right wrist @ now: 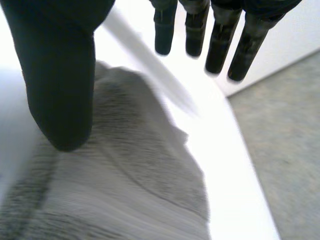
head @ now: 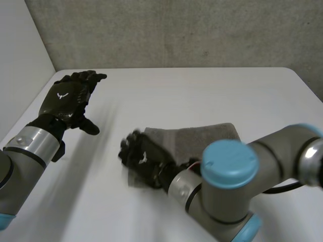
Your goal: Fold the towel.
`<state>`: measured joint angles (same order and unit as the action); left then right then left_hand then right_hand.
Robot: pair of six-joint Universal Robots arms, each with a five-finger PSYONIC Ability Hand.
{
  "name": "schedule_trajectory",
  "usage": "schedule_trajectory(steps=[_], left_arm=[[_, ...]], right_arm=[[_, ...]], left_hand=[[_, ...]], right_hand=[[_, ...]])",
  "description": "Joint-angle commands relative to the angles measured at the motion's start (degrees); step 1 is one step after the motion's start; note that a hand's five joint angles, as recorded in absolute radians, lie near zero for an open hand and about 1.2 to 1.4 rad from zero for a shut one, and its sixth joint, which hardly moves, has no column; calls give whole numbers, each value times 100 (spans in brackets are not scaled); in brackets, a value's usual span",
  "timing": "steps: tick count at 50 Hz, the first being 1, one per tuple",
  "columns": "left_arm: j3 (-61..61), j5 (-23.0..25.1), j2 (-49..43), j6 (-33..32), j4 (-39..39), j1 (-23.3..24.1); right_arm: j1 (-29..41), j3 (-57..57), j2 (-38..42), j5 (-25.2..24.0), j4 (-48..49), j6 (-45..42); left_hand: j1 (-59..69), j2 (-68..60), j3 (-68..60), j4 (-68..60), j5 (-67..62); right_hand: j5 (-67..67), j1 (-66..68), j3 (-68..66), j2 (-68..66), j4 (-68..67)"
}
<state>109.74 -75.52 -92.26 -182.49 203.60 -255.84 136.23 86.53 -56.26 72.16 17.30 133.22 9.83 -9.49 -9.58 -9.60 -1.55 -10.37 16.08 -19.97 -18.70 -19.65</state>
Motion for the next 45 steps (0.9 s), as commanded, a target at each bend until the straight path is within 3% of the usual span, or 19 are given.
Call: schedule_trajectory(steps=[1, 3, 7, 9, 15, 21, 26, 30, 32, 33, 35, 41, 45], left_arm=[[-269, 2, -284, -50, 119, 166], [-513, -50, -573, -49, 154, 375], [-849, -51, -935, -50, 110, 649], [-1225, -51, -1380, -58, 5, 1007], [-1701, -95, -2068, -208, -303, 1510], [-2193, -622, -2868, -1087, -532, 2038], [-2316, -1245, -3289, -1990, -523, 2222], [-2273, -1334, -3325, -2132, -523, 2231], [-2194, -1351, -3290, -2115, -532, 2249], [-2193, -1352, -3290, -2115, -532, 2249], [-2010, -1352, -3203, -2071, -541, 2310], [-1745, -1352, -2886, -1913, -558, 2495], [-1500, -1352, -2430, -1562, -698, 2503]], right_arm=[[-554, 127, -755, 184, -87, 1294], [-834, 275, -1078, 167, -235, 1976], [-1231, 452, -1387, 131, -579, 2516], [-1703, 706, -1615, 79, -1016, 2892], [-2426, 1269, -1888, 61, -1308, 2982], [-3349, 1937, -1924, -106, -1221, 2947], [-3840, 2341, -1810, -588, -844, 2797], [-3850, 2324, -1449, -616, -676, 2771], [-3850, 2254, -1282, -633, -632, 2771], [-3850, 2254, -1282, -633, -632, 2771], [-3832, 2166, -1273, -616, -570, 2718], [-3806, 1955, -1308, -554, -500, 2454], [-3360, 1587, -1509, -230, -491, 2043]], left_hand=[[21, -56, -47, -45, 150], [21, -56, -47, -45, 150], [21, -56, -47, -45, 150], [21, -56, -47, -45, 150], [72, -106, -97, -95, 100], [72, -106, -97, -95, 100], [21, -56, -47, -45, 150], [21, -56, -47, -45, 150], [21, -56, -47, -45, 150], [21, -56, -47, -45, 150], [21, -56, -47, -45, 150], [21, -56, -47, -45, 150], [21, -56, -47, -45, 150]], right_hand=[[1037, -608, 997, 870, 965], [1037, -608, 997, 870, 965], [1037, -608, 997, 870, 965], [1037, -608, 997, 870, 965], [1037, -608, 997, 870, 965], [1037, -608, 997, 870, 965], [-549, 978, -589, -715, -621], [-1293, 1722, -1332, -1459, -1364], [-3819, 4248, -3858, -3985, -3891], [-3833, 4262, -3872, -3999, -3904], [-5954, 6383, -5994, -6121, -6026], [-5963, 6392, -6003, -6130, -6035], [-5963, 6392, -6003, -6130, -6035]])
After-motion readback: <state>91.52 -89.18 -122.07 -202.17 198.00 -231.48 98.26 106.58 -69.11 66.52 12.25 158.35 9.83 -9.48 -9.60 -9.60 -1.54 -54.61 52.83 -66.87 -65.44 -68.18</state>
